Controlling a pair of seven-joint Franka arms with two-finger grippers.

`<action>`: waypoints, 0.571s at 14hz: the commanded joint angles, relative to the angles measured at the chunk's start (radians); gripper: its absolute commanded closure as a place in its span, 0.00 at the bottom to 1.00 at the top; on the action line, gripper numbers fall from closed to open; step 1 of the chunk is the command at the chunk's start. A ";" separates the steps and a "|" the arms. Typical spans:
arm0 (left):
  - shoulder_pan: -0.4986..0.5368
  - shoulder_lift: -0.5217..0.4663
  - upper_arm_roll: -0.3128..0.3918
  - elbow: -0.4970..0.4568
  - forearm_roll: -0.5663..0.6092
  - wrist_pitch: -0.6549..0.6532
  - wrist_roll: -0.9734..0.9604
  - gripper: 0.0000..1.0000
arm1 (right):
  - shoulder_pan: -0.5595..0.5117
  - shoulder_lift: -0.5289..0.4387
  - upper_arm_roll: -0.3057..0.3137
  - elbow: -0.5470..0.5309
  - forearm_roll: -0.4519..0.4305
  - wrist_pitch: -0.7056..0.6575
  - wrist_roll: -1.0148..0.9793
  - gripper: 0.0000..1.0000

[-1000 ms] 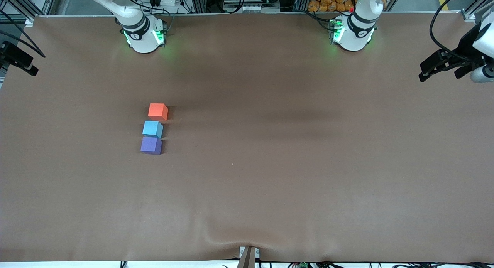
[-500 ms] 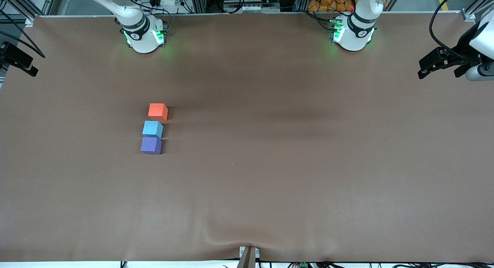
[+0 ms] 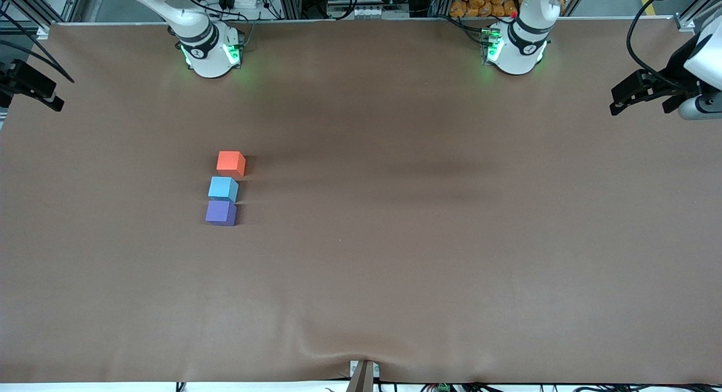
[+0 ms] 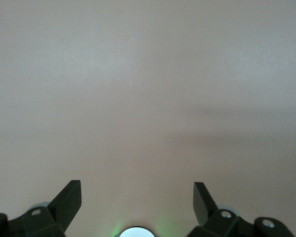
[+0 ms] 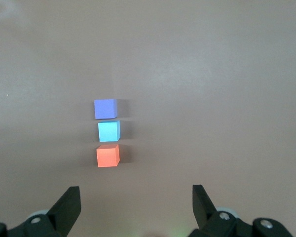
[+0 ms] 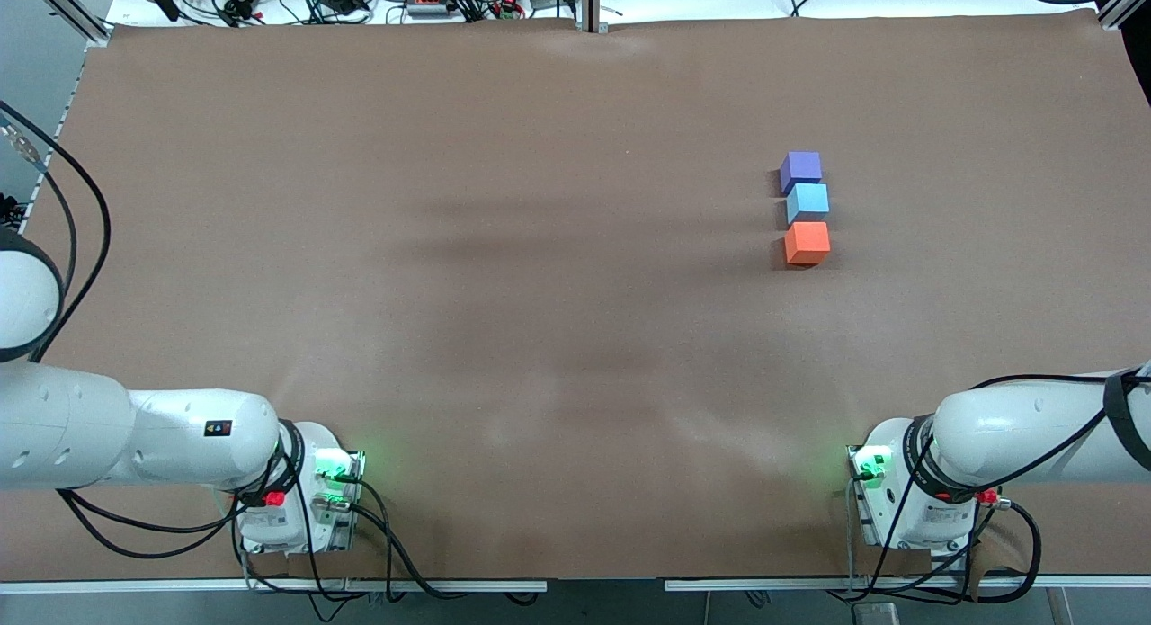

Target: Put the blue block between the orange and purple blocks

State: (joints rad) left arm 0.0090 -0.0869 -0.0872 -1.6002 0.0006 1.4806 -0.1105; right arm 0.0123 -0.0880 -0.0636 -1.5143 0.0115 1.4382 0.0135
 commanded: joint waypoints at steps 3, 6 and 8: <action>0.008 0.002 -0.002 0.013 -0.004 -0.003 0.017 0.00 | -0.012 0.010 0.004 0.017 0.010 -0.004 -0.030 0.00; 0.008 0.001 0.001 0.013 -0.001 -0.003 0.017 0.00 | -0.014 0.010 0.004 0.017 0.012 -0.001 -0.030 0.00; 0.008 0.001 0.001 0.014 0.002 -0.005 0.018 0.00 | -0.018 0.010 0.004 0.017 0.013 -0.002 -0.032 0.00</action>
State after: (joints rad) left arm 0.0100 -0.0868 -0.0840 -1.6002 0.0006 1.4814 -0.1106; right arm 0.0123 -0.0873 -0.0644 -1.5143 0.0127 1.4387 -0.0006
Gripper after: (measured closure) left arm 0.000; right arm 0.000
